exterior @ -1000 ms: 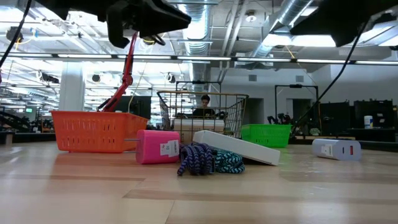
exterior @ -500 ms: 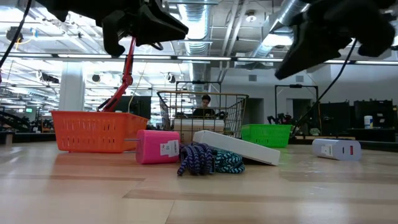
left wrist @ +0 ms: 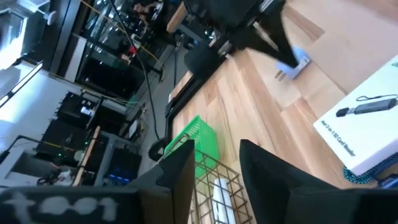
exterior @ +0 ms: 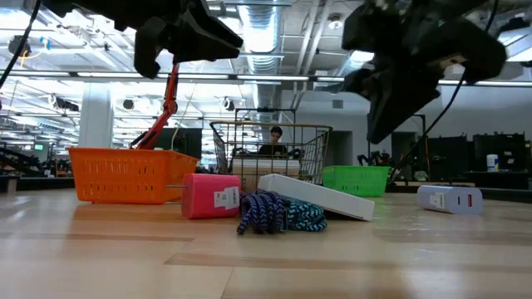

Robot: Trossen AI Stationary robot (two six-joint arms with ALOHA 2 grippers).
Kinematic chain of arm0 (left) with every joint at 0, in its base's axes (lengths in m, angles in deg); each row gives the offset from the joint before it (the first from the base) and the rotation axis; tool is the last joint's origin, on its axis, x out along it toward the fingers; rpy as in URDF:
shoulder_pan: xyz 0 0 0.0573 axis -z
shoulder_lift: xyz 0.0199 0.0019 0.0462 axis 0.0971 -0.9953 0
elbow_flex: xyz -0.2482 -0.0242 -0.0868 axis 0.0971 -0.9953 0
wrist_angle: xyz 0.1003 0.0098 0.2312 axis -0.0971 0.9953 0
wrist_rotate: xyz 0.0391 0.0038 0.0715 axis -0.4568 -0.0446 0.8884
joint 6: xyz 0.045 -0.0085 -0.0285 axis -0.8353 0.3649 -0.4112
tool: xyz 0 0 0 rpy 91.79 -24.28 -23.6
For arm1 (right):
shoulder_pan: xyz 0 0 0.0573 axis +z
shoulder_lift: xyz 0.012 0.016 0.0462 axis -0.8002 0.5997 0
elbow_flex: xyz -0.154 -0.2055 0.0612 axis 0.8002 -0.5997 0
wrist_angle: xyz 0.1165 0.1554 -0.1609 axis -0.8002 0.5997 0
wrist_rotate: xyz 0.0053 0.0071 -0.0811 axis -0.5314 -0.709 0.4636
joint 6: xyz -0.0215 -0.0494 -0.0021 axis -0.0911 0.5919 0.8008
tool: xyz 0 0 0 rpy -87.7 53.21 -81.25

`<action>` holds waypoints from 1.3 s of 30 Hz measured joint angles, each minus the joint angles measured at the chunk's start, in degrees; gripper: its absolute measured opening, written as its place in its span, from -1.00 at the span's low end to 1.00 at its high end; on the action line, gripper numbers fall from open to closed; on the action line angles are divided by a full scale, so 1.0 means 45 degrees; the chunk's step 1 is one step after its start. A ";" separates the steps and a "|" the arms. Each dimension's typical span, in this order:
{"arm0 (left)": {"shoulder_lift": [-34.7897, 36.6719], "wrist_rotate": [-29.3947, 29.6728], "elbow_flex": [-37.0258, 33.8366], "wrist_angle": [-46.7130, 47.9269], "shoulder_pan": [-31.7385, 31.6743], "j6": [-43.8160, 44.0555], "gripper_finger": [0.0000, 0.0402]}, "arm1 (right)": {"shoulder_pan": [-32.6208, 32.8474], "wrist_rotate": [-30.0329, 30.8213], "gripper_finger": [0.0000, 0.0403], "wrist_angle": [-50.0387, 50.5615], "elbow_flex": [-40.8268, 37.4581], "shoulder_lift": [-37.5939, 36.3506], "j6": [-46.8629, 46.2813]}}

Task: Pick and place items into bin
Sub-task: Put the card reader box into the wire basket

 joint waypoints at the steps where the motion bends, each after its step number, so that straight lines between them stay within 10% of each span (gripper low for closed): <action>1: 0.0000 0.0035 0.0000 0.0064 0.0059 0.0004 -0.37 | -0.0198 -0.0260 -1.00 0.0035 0.0000 0.0000 0.0002; 21: -0.0197 0.0021 0.1939 0.3745 0.0194 0.0460 -0.32 | -0.0987 -0.1629 -1.00 -0.1014 0.0000 0.1988 0.0090; 39: -0.3599 0.0151 0.2351 0.3623 0.0845 -0.2672 -0.32 | -0.0904 -0.1959 -1.00 -0.1410 0.0000 0.2492 -0.0149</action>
